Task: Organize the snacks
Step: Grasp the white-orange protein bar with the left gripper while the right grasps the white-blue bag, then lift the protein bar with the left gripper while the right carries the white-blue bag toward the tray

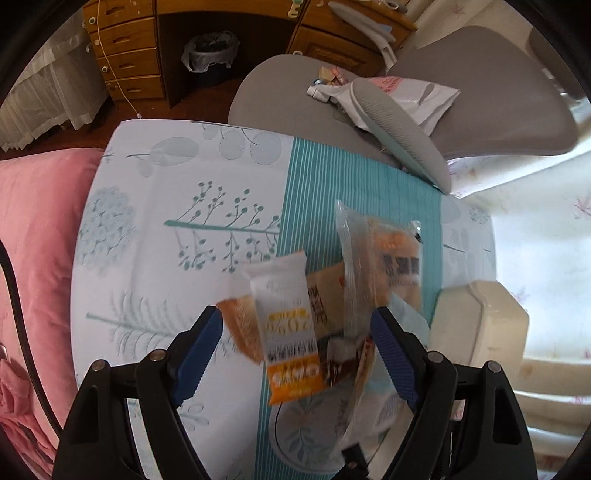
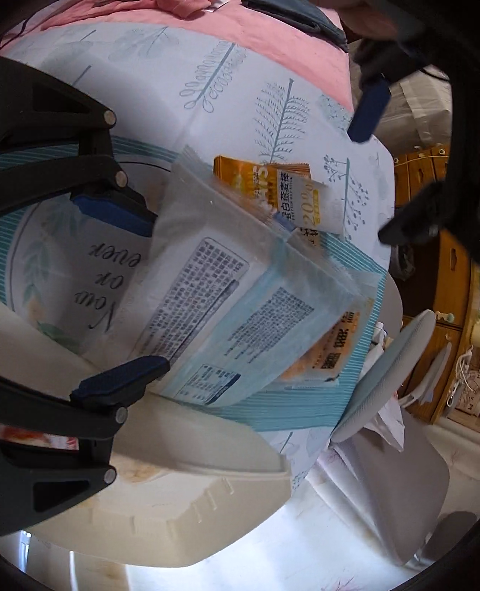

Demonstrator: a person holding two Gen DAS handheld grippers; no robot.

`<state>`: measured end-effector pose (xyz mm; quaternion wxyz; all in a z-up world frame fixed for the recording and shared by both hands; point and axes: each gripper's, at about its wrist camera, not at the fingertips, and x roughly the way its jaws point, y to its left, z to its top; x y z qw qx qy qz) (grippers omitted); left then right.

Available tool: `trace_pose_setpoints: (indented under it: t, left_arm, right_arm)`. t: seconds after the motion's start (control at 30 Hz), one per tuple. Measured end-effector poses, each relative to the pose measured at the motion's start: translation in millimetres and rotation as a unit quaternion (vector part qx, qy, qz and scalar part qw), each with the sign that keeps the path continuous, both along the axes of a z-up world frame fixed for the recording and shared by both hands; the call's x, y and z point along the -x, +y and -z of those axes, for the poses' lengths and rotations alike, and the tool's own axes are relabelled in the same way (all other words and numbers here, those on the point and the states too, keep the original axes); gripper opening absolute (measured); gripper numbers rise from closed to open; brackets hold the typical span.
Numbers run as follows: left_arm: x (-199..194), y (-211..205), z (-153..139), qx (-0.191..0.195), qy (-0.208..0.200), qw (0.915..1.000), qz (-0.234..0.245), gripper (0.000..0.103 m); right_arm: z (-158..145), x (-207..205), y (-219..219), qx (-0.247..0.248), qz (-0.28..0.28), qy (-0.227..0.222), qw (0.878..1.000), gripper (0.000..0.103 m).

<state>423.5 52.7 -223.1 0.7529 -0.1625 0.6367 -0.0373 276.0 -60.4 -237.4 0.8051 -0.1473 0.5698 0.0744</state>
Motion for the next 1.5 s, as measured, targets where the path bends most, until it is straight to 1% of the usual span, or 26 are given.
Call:
trace_pose_setpoints:
  t: [0.13,0.37,0.43,0.47,0.5,0.53,0.6,0.63,0.7,0.77,1.0,1.03,1.07,1.27,1.5]
  left_arm:
    - [-15.6,-5.8,15.1,-0.006,0.013,0.9999,-0.005,0.081]
    - [-31.8,-11.2,38.0,-0.012,0.032,0.9994,-0.005,0.081]
    - [-33.3,-12.5,42.2,-0.009,0.035,0.9993,-0.005,0.081]
    - [-34.0,-13.6,45.3,-0.007,0.038,0.9992,-0.005,0.081]
    - [-34.5,-14.2,47.6,-0.006,0.041,0.9991,-0.005,0.078]
    - [-35.3,-14.5,50.3,-0.006,0.044,0.9990,-0.005,0.076]
    - [-36.0,-16.8,55.3,-0.006,0.051,0.9987,-0.004,0.065]
    - [-35.7,-17.4,57.2,-0.005,0.054,0.9985,-0.005,0.062]
    - [-33.9,-17.7,59.0,0.001,0.055,0.9985,-0.006,0.050]
    - [-33.1,-17.8,60.5,0.005,0.054,0.9985,-0.008,0.042]
    - [-21.5,-12.4,61.6,0.022,0.052,0.9983,-0.014,0.040]
    - [-19.6,-11.9,61.6,0.022,0.054,0.9982,-0.014,0.040]
    - [-17.3,-11.1,61.6,0.022,0.056,0.9981,-0.014,0.040]
    - [5.1,0.9,53.9,0.028,0.059,0.9978,-0.014,0.039]
    - [39.6,22.0,32.4,0.034,0.040,0.9986,-0.010,0.039]
  right_arm:
    - [5.5,-5.8,4.1,0.000,-0.012,-0.007,1.000,0.069]
    - [8.3,-11.9,7.0,0.001,0.008,-0.027,1.000,0.070]
    - [9.5,-12.9,7.1,0.003,0.010,-0.030,1.000,0.069]
    - [10.1,-14.3,7.5,0.006,0.011,-0.030,0.999,0.069]
    - [10.7,-15.7,7.2,0.010,0.011,-0.031,0.999,0.069]
    - [11.3,-17.0,6.7,0.012,0.012,-0.031,0.999,0.067]
    - [11.1,-17.5,6.2,0.015,0.019,-0.034,0.999,0.063]
    - [10.6,-17.6,5.7,0.015,0.023,-0.035,0.999,0.061]
    - [9.8,-18.3,6.0,0.017,0.021,-0.035,0.999,0.058]
    - [7.9,-16.9,7.8,0.018,0.016,-0.039,0.999,0.050]
    - [0.7,-14.1,7.9,0.018,0.010,-0.039,0.999,0.034]
    - [0.0,-13.9,7.9,0.021,0.010,-0.037,0.999,0.029]
    - [-0.7,-13.6,8.5,0.022,0.009,-0.037,0.999,0.027]
    - [-7.3,-9.8,5.7,0.017,0.014,-0.020,1.000,0.019]
    - [-15.3,-3.3,4.9,-0.020,0.028,0.010,0.999,0.013]
